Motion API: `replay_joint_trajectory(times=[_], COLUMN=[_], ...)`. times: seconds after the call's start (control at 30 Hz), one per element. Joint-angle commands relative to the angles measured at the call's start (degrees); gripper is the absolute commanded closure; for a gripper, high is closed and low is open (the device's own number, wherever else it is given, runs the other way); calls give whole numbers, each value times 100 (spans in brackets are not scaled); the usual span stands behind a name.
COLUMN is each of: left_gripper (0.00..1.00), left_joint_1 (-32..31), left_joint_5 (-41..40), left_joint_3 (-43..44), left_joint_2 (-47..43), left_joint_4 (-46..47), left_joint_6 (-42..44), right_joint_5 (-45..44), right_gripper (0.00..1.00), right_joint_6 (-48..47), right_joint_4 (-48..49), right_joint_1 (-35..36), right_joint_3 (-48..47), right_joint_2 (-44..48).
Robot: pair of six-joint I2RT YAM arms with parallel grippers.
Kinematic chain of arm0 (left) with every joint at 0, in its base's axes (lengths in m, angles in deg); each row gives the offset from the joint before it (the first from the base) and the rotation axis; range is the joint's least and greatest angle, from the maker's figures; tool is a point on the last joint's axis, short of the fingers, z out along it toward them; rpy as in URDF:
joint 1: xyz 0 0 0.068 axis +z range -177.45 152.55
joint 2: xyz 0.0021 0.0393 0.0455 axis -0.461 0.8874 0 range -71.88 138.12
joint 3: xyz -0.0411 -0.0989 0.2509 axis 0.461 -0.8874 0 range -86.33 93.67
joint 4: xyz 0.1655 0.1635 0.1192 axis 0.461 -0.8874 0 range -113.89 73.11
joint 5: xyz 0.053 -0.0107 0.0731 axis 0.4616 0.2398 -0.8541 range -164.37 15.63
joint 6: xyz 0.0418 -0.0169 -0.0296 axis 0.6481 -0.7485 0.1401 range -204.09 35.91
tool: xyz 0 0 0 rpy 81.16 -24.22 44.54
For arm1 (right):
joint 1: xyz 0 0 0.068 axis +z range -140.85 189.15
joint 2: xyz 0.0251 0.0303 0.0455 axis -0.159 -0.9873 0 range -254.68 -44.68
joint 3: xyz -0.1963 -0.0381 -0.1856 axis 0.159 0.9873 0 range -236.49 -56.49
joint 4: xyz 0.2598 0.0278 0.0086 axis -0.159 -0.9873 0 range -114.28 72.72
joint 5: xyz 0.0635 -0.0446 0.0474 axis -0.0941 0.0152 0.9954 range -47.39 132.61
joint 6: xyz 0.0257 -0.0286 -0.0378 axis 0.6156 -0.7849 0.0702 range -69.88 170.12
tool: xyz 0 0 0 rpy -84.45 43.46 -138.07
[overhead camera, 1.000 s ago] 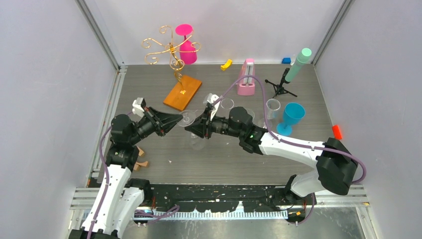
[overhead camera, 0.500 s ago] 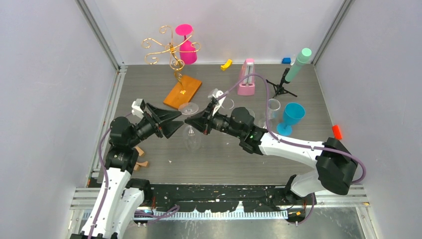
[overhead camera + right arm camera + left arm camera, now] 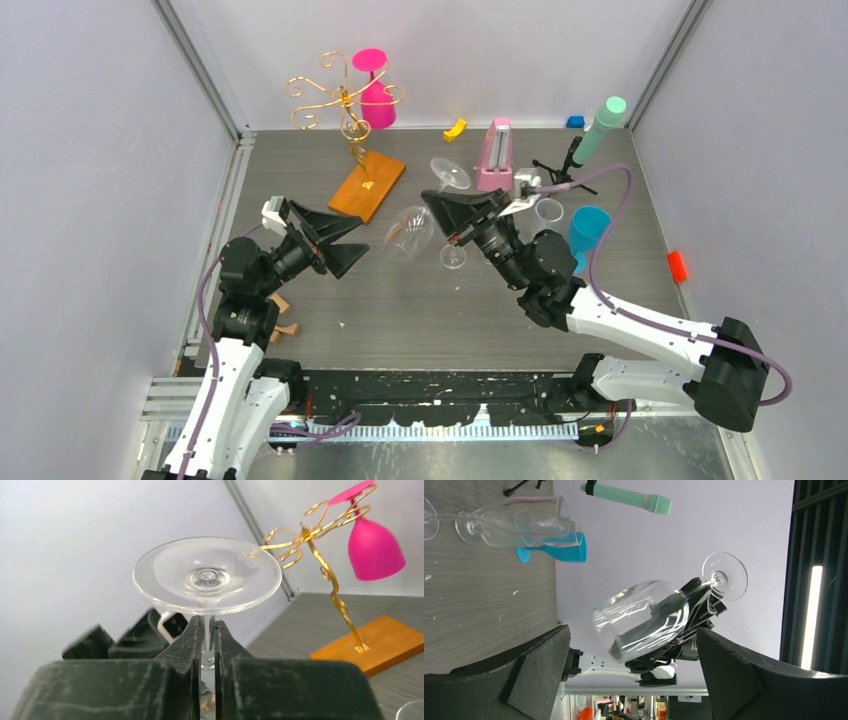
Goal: Take the wine glass off the wine glass rack
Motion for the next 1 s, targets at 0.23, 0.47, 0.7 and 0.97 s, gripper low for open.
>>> replay_joint_trajectory(times=[0.23, 0.47, 0.7, 0.97], left_gripper=[21, 26, 31, 49], left_joint_1=[-9, -10, -18, -19], left_joint_5=[208, 135, 25, -510], left_joint_3=[-238, -343, -513, -915], left_joint_2=[57, 47, 249, 221], left_joint_4=[1722, 2136, 3133, 4025], left_joint_6=[-1061, -1352, -1892, -2493], right_joint_5=[-1655, -1722, -1496, -1311], right_gripper=[100, 100, 100, 100], right_joint_6=[1927, 2391, 2994, 3168], right_joint_4=[1735, 1875, 1899, 2140], right_joint_1=[2, 4, 7, -1], right_joint_3=[98, 9, -56, -29], right_joint_2=[-425, -732, -1039, -1365])
